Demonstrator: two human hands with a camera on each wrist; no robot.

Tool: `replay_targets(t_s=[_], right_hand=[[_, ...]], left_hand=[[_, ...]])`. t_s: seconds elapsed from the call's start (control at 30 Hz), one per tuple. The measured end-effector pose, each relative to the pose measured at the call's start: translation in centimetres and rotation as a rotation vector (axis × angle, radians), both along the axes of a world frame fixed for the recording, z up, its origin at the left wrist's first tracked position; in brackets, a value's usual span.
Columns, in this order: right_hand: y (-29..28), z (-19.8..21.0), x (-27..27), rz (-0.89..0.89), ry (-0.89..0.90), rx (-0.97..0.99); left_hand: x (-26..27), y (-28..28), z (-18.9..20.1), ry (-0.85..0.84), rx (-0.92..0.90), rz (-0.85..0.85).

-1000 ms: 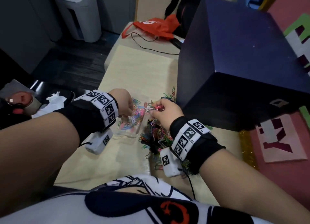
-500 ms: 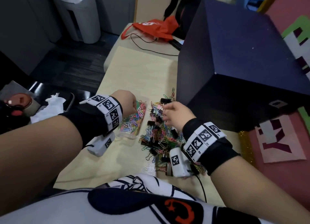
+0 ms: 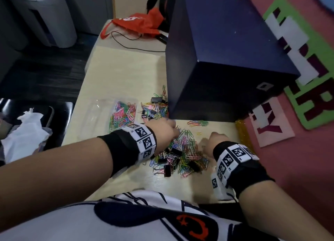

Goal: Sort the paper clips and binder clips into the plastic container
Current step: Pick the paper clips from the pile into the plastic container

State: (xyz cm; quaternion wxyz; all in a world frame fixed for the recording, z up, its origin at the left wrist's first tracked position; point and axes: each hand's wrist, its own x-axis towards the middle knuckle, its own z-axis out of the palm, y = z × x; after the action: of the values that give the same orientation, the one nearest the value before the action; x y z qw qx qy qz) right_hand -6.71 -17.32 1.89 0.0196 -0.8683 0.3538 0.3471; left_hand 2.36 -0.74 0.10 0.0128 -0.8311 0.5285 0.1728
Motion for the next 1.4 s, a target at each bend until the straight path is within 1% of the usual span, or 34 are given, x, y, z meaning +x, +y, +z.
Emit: replay_targets(t_s=[0.07, 0.13, 0.23, 0.37, 0.43, 0.5, 0.53, 0.6, 0.67, 0.7, 0.8, 0.87, 0.97, 1.07, 1.17, 1.27, 1.4], right_hand=[[0.1, -0.1, -0.8, -0.009, 0.058, 0.042], [0.2, -0.9, -1.4, -0.081, 0.056, 0.104], [0.5, -2.3, -1.9, -0.145, -0.052, 0.138], [0.7, -3.1, -1.9, -0.088, -0.280, 0.178], [0.4, -3.1, -1.5, -0.073, -0.358, 0.218], [-0.1, -2.7, -1.2, -0.134, -0.435, 0.232], [-0.4, -2.3, -1.1, -0.166, -0.452, 0.210], [-0.8, -1.8, -1.2, -0.204, -0.376, 0.159], [-0.7, -1.7, -1.4, -0.176, -0.270, 0.160], [-0.5, -1.8, -1.4, -0.150, -0.263, 0.187], [0.0, -2.6, -1.1, -0.062, -0.337, 0.318], [0.3, -3.0, -0.6, 0.038, -0.356, 0.368], [0.5, -3.4, -0.5, 0.188, -0.357, 0.350], [0.5, -3.7, -0.5, 0.207, -0.412, 0.322], [0.0, -3.7, -0.4, 0.180, -0.450, 0.287], [-0.7, -3.5, 0.0, 0.080, -0.501, 0.257], [-2.2, -2.7, 0.9, -0.158, -0.625, 0.145]], left_hand=[[-0.1, -0.5, -0.7, -0.046, 0.016, -0.053], [0.1, -0.7, -0.9, -0.058, 0.112, -0.054], [0.6, -0.9, -0.7, -0.094, 0.191, -0.015], [1.0, -1.1, -0.4, -0.121, 0.213, 0.041], [1.0, -1.3, -0.4, -0.141, 0.195, 0.049], [0.8, -1.6, -0.2, -0.135, 0.157, 0.062], [0.7, -1.9, -0.2, -0.122, 0.151, 0.061], [0.2, -2.9, 0.0, -0.088, 0.177, 0.025], [-0.2, -3.7, -0.1, -0.060, 0.187, -0.032], [-0.2, -4.0, -0.2, -0.047, 0.201, -0.049], [-0.1, -4.5, -0.6, -0.004, 0.252, -0.038], [0.0, -4.8, -0.6, -0.005, 0.273, -0.016], [0.0, -5.0, -0.8, -0.020, 0.269, 0.016], [0.0, -4.8, -0.8, -0.025, 0.282, 0.023], [0.1, -4.6, -0.6, -0.015, 0.271, 0.005], [0.2, -4.3, -0.3, -0.013, 0.209, 0.011], [0.6, -3.6, 0.1, 0.039, 0.098, 0.078]])
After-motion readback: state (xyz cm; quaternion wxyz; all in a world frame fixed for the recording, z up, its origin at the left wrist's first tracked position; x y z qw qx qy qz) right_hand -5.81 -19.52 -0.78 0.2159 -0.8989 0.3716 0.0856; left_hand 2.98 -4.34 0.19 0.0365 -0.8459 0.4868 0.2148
